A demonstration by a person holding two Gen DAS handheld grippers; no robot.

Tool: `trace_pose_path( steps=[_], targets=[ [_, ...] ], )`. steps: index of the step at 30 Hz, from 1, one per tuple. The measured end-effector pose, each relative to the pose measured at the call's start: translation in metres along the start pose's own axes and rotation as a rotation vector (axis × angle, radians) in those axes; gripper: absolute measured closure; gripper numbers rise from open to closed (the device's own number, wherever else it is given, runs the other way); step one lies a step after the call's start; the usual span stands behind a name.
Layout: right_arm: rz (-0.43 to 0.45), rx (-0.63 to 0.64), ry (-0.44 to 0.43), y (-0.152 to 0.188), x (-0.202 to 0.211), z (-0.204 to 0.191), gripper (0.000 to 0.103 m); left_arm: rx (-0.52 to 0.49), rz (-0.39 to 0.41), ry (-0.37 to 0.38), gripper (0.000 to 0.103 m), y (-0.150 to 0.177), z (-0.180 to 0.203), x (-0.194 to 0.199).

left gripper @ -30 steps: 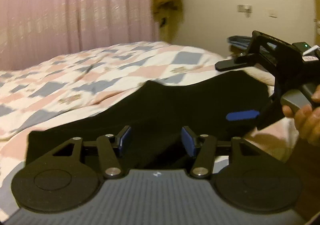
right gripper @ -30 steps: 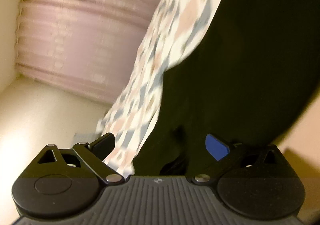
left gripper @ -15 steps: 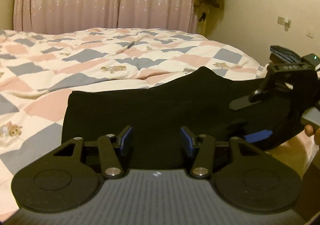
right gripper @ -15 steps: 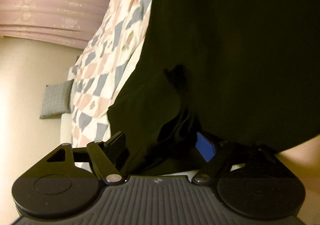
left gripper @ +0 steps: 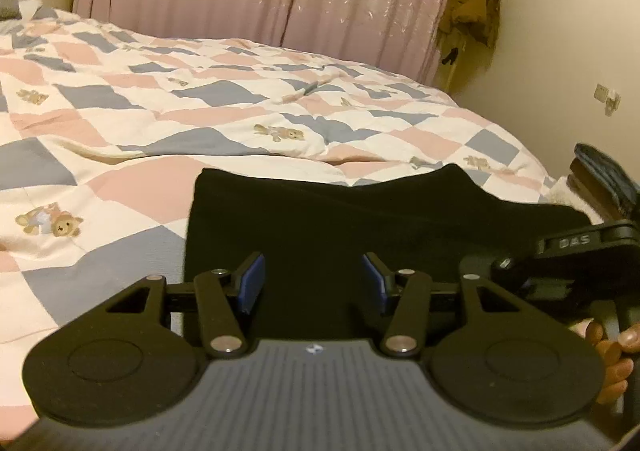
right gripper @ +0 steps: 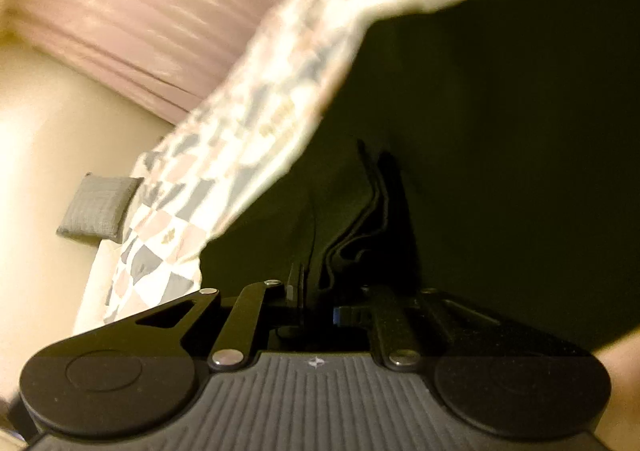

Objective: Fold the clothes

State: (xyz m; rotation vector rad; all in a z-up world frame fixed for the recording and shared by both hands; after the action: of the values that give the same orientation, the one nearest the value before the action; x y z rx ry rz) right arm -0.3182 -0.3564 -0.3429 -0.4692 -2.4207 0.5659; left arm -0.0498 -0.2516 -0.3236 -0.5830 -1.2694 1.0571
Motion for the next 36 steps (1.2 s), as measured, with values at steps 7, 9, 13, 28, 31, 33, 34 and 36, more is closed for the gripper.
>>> trace_pose_path(
  steps=[7,9,13,28,31,33,34,36],
  targets=[
    [0.228,0.246,0.084,-0.076,0.084,0.018,0.092,-0.066,-0.015,0.084,0.052,-0.005,0.049,-0.009],
    [0.268,0.252,0.144,-0.099,0.110,0.044,0.093,-0.098,-0.037,0.116,0.052,-0.002,0.070,-0.020],
    [0.305,0.199,0.263,-0.116,0.141,0.101,0.096,-0.170,-0.103,0.163,0.052,0.010,0.107,-0.042],
    [0.418,0.168,0.350,-0.152,0.151,0.167,0.097,-0.301,-0.189,0.195,0.053,0.019,0.152,-0.076],
    [0.403,0.093,0.372,-0.149,0.152,0.197,0.097,-0.317,-0.212,0.190,0.053,0.027,0.156,-0.080],
    [0.415,0.079,0.358,-0.148,0.153,0.202,0.097,-0.324,-0.215,0.191,0.053,0.029,0.158,-0.080],
    [0.422,0.083,0.353,-0.149,0.154,0.201,0.097,-0.327,-0.217,0.191,0.053,0.029,0.158,-0.081],
    [0.412,0.103,0.377,-0.149,0.150,0.202,0.097,-0.327,-0.220,0.186,0.053,0.030,0.158,-0.082]
  ],
)
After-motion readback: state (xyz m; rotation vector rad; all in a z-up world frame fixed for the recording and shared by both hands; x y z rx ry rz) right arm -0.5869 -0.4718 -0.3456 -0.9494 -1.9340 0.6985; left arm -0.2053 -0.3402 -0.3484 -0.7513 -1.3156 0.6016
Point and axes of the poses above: each gripper's, at about its wrist camera, not at the fingertips, and x roughly against the way its jaws point, z to its right, y to its underside, the point moved 8 cm from there along -x, roughly the way its jaws point, and after that the axes turned 4 degrees about z, right-handed, at the moved point
